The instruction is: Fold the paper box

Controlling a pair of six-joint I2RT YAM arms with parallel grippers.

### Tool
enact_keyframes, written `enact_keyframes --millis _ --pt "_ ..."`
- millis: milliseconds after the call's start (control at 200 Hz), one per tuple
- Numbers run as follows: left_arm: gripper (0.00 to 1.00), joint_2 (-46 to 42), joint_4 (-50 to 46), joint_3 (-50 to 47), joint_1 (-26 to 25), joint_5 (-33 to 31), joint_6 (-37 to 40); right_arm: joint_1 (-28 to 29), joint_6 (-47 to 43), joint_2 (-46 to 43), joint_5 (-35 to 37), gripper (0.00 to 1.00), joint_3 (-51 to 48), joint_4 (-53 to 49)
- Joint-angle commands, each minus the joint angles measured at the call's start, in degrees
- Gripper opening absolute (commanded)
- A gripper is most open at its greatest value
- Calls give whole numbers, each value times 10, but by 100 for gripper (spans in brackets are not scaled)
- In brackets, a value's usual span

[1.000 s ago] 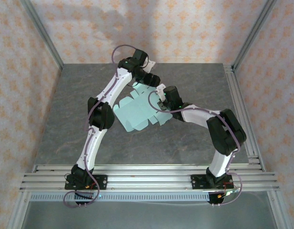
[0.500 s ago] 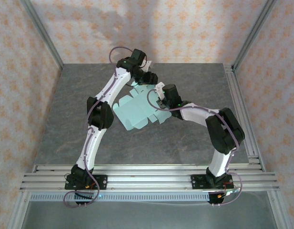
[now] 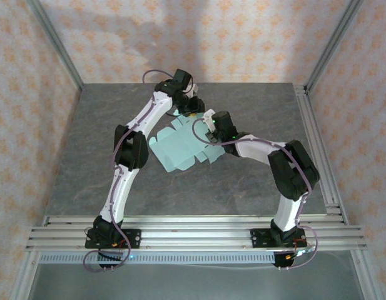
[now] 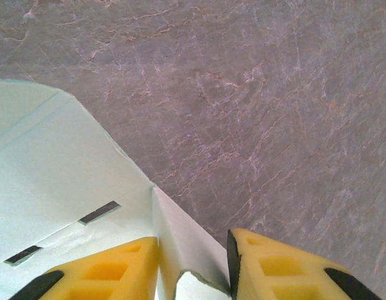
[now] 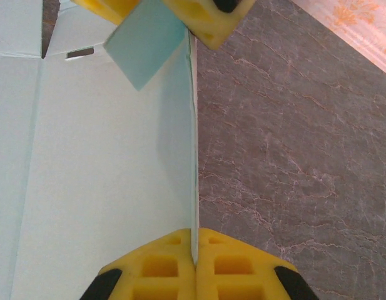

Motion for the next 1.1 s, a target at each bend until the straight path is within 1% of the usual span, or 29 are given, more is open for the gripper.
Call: enact_keyframes --millis 0,95,200,290,410,450,531,561,621,686,896,1096 --pt "30 -38 10 -7 -7 24 -14 6 -5 4 9 0 21 12" --pt "27 -38 11 -7 -7 26 -16 7 -5 3 10 0 21 11" --pt "17 -39 12 -7 -7 30 -17 7 -5 2 12 0 20 9" --pt "14 -39 11 -7 -7 31 -18 7 -5 1 12 0 20 9" --pt "14 -40 12 -9 -7 31 -17 7 -4 2 14 0 20 8" --pt "15 -40 11 -9 -7 32 -16 7 -3 2 15 0 20 8" --pt "31 -41 10 -11 -7 32 -14 8 -2 2 16 0 20 8" --pt "35 -41 10 -12 -7 32 -14 8 -2 3 16 0 19 9" --pt "39 -43 11 -15 -7 33 -14 7 -2 3 18 0 20 9" --pt "39 -46 13 -20 -7 36 -15 7 -1 3 20 0 21 8" --pt "33 -57 30 -39 -7 48 -24 8 3 5 24 0 22 8" --pt "22 -62 35 -47 -7 52 -30 7 4 4 25 0 23 6"
